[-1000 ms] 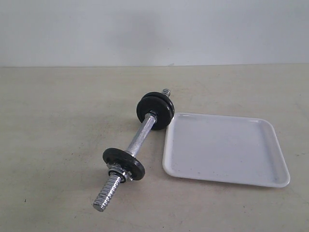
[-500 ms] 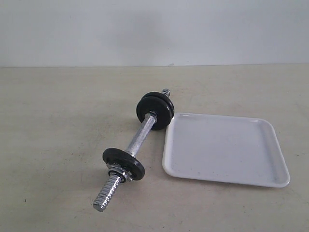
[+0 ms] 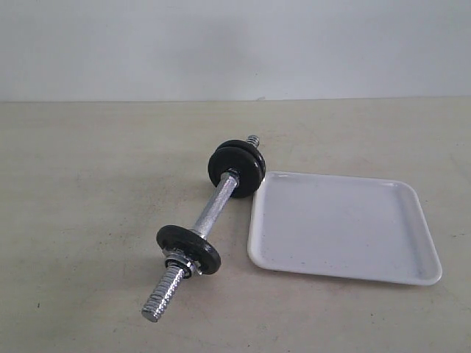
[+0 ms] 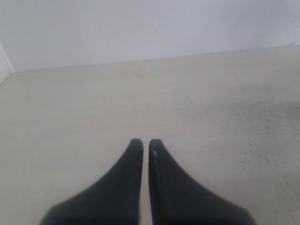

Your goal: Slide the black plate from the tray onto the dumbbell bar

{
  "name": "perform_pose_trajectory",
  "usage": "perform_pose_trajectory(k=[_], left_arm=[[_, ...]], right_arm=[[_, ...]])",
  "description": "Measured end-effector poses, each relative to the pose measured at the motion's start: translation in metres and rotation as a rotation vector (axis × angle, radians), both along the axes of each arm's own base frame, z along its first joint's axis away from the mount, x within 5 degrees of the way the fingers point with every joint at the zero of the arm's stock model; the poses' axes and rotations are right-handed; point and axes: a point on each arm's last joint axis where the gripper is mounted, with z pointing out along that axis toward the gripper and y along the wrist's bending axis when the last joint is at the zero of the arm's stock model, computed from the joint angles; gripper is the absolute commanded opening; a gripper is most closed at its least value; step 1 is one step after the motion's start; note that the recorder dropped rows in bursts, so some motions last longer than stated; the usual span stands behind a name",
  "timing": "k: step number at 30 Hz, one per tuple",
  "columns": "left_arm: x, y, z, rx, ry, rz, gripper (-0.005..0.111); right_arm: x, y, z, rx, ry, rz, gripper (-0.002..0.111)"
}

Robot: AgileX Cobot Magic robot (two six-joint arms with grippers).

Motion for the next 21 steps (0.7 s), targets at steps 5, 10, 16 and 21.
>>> perform_pose_trajectory(k=[5, 10, 16, 21], left_arm=[[0.0000, 0.0000, 0.0000, 0.000, 0.000, 0.000, 0.004], [0.0000, 0.0000, 0.0000, 0.000, 0.000, 0.000, 0.004], [0.0000, 0.0000, 0.0002, 0.000, -0.002, 0.000, 0.004], [0.0001, 0.0000, 0.0002, 0.000, -0.003, 0.000, 0.004]], right_arm=[[0.0000, 0.0000, 0.0000, 0.000, 0.000, 0.000, 0.000], [0.0002, 0.0002, 0.0007, 0.000, -0.008, 0.002, 0.000], [0.0003, 0.0003, 0.0013, 0.000, -0.014, 0.003, 0.000], [0.0003, 0.0003, 0.0013, 0.000, -0.014, 0.003, 0.000]])
